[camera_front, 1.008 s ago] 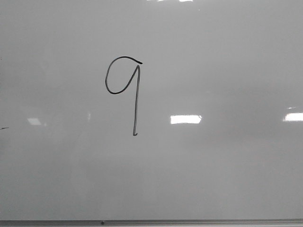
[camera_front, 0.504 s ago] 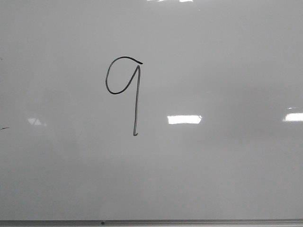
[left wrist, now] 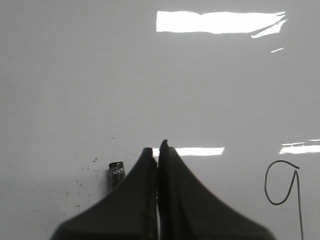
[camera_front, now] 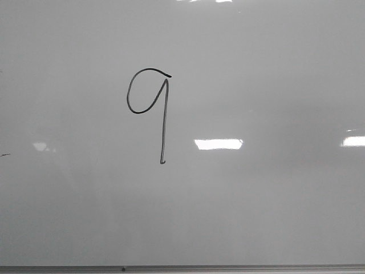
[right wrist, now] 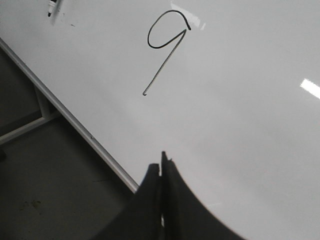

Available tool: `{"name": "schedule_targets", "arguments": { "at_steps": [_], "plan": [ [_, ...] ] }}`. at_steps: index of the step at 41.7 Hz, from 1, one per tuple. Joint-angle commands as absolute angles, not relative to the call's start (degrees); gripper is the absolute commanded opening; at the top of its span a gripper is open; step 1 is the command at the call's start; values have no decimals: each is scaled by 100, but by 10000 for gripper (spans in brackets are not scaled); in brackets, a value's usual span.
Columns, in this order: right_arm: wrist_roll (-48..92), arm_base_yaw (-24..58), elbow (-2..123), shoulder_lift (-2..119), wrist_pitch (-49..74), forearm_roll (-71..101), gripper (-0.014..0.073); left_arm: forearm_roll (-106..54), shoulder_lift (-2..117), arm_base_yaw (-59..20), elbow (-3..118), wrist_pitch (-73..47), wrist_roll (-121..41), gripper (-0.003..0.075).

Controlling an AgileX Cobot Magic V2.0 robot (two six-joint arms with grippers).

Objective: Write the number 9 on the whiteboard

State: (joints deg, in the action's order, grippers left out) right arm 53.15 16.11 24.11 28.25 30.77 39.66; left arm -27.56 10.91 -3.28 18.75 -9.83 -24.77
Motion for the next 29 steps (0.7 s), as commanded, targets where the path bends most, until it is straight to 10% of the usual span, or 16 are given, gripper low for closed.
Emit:
{"name": "schedule_targets", "arguments": {
  "at_steps": [1,29],
  "plan": [
    [5329,1584,2548,2835,2746,4161,-67,-2795,1141,-340,2019,-634,-2436,-19],
    [5329,1584,2548,2835,2751,4161,-67,-633,14,-233,809,-582,-519,-19]
  ]
}}
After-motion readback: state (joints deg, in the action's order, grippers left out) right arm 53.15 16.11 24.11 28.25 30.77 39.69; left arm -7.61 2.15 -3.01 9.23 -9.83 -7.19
